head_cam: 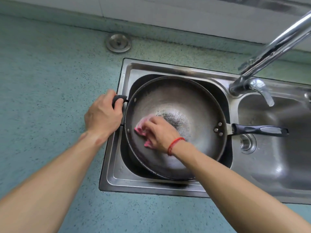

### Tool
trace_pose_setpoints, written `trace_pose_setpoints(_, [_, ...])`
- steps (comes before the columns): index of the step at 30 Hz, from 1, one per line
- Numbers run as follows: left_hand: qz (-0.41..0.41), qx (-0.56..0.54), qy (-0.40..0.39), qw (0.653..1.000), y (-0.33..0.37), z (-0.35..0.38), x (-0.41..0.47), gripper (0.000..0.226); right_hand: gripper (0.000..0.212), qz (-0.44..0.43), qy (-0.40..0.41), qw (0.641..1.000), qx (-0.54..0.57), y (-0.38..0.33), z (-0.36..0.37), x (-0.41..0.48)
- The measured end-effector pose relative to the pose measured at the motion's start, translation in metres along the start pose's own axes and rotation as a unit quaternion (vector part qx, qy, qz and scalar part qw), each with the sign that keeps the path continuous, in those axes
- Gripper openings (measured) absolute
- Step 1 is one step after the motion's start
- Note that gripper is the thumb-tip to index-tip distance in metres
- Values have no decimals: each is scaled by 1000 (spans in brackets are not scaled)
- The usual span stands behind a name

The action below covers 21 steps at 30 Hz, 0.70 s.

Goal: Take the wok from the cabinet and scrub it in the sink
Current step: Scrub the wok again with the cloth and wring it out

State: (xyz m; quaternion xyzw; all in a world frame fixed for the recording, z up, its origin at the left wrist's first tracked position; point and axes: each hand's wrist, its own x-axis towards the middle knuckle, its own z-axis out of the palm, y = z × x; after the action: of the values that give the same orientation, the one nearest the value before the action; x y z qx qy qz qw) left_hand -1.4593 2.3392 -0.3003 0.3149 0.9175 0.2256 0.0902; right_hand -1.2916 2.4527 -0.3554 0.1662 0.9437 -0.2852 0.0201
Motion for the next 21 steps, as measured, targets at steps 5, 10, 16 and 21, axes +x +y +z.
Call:
trace_pose_setpoints(5, [1,3,3,1000,-1,0,0,22,61,107,27,987,-116,38,-32,31])
trace_pose_setpoints(10, [1,2,3,1000,0,1,-1,22,76,200,-50,940,-271,71,-70,-10])
trace_pose_setpoints(16, [-6,6,4,1000,2,0,-2,23,33,246,-176,915,-267,49,-71,-50])
trace_pose_setpoints(21, [-3,8,5,1000,3,0,-3,22,17,139,-221,956,-135,10,-52,-75])
